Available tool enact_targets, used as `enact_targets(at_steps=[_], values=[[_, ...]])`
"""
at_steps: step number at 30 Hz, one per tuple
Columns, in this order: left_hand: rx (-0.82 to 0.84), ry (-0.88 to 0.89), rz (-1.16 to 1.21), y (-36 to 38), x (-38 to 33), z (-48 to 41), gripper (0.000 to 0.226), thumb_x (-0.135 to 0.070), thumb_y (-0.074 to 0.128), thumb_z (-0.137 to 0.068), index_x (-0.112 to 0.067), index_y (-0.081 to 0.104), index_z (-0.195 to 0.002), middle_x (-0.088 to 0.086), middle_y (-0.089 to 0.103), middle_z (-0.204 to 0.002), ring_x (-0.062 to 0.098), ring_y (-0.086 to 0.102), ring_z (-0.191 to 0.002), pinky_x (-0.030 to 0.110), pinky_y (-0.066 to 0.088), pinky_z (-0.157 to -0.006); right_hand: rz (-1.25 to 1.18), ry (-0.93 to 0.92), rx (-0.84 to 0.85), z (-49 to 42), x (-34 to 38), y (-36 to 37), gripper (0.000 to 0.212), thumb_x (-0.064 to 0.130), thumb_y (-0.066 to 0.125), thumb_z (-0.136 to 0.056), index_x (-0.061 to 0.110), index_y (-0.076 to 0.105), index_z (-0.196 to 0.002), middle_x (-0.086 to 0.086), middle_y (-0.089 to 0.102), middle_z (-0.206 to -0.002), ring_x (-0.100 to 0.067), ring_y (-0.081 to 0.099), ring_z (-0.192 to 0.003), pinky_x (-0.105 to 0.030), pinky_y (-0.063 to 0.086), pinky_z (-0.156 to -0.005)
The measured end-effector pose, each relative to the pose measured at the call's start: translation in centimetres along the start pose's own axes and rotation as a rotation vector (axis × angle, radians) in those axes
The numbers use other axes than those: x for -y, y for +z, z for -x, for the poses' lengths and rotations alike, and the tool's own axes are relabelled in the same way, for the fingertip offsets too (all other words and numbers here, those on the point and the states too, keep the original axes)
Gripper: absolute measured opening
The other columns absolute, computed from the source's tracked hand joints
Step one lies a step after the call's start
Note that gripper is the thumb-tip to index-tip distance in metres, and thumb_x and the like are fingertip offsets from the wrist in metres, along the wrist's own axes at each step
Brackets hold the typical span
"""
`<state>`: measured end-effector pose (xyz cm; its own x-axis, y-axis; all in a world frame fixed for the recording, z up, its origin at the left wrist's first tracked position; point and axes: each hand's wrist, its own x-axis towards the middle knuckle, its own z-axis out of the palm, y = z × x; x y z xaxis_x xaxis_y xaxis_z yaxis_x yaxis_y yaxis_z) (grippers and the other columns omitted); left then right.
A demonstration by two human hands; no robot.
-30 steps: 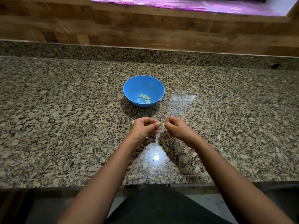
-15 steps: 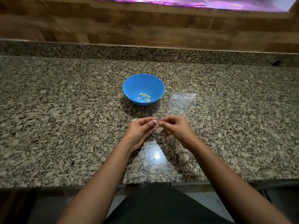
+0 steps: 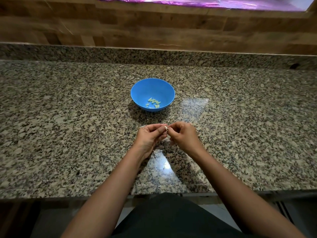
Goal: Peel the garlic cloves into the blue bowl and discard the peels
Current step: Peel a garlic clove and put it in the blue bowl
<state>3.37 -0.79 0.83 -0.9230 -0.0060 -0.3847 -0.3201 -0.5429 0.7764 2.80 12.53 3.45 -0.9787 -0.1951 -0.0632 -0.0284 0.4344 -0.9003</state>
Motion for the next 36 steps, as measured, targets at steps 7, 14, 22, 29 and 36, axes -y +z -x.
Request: enact_targets(at_steps=[7, 14, 22, 29, 36], values=[[-0.004, 0.027, -0.027, 0.0, 0.0, 0.0, 0.007, 0.006, 0.061, -0.082, 0.002, 0.066, -0.085, 0.007, 0.072, -0.073, 0.010, 0.066, -0.059, 0.015, 0.055, -0.059, -0.087, 0.067, 0.054, -0.4, -0.2, -0.3, 0.008, 0.011, 0.061, -0.090, 0.008, 0.067, -0.086, -0.008, 0.066, -0.071, -0.023, 0.061, -0.057, -0.041, 0.055, -0.061], [-0.005, 0.033, -0.070, 0.1, 0.3, -0.2, 0.007, 0.005, 0.064, -0.081, 0.003, 0.067, -0.087, 0.009, 0.072, -0.079, 0.012, 0.067, -0.065, 0.016, 0.055, -0.061, -0.004, 0.021, 0.022, -0.6, -0.4, -0.5, 0.015, 0.010, 0.062, -0.089, 0.012, 0.065, -0.075, -0.001, 0.063, -0.061, -0.011, 0.059, -0.049, -0.027, 0.052, -0.051], [0.036, 0.015, -0.065, 0.3, -0.1, 0.0, 0.007, 0.005, 0.061, -0.083, 0.002, 0.066, -0.087, 0.009, 0.071, -0.077, 0.014, 0.068, -0.068, 0.017, 0.055, -0.062, 0.011, 0.023, -0.022, -0.6, -0.6, -0.4, 0.013, 0.011, 0.062, -0.088, 0.010, 0.060, -0.076, -0.003, 0.063, -0.066, -0.014, 0.059, -0.053, -0.033, 0.055, -0.056], [0.014, -0.007, -0.143, 0.6, -0.5, -0.1, 0.009, 0.009, 0.061, -0.083, 0.000, 0.060, -0.084, 0.012, 0.066, -0.074, 0.014, 0.066, -0.060, 0.020, 0.057, -0.060, -0.118, 0.110, -0.018, -1.1, -0.9, -0.4, 0.009, 0.008, 0.060, -0.089, 0.001, 0.060, -0.084, -0.012, 0.064, -0.070, -0.022, 0.060, -0.056, -0.044, 0.055, -0.060], [0.034, -0.008, -0.081, -0.2, -0.4, -0.4, 0.010, 0.009, 0.057, -0.085, 0.003, 0.064, -0.090, 0.012, 0.065, -0.077, 0.011, 0.066, -0.061, 0.018, 0.057, -0.063, 0.168, 0.116, 0.027, -1.3, -1.0, -0.9, 0.020, 0.019, 0.049, -0.095, 0.005, 0.055, -0.081, -0.011, 0.062, -0.075, -0.025, 0.066, -0.065, -0.040, 0.057, -0.064]])
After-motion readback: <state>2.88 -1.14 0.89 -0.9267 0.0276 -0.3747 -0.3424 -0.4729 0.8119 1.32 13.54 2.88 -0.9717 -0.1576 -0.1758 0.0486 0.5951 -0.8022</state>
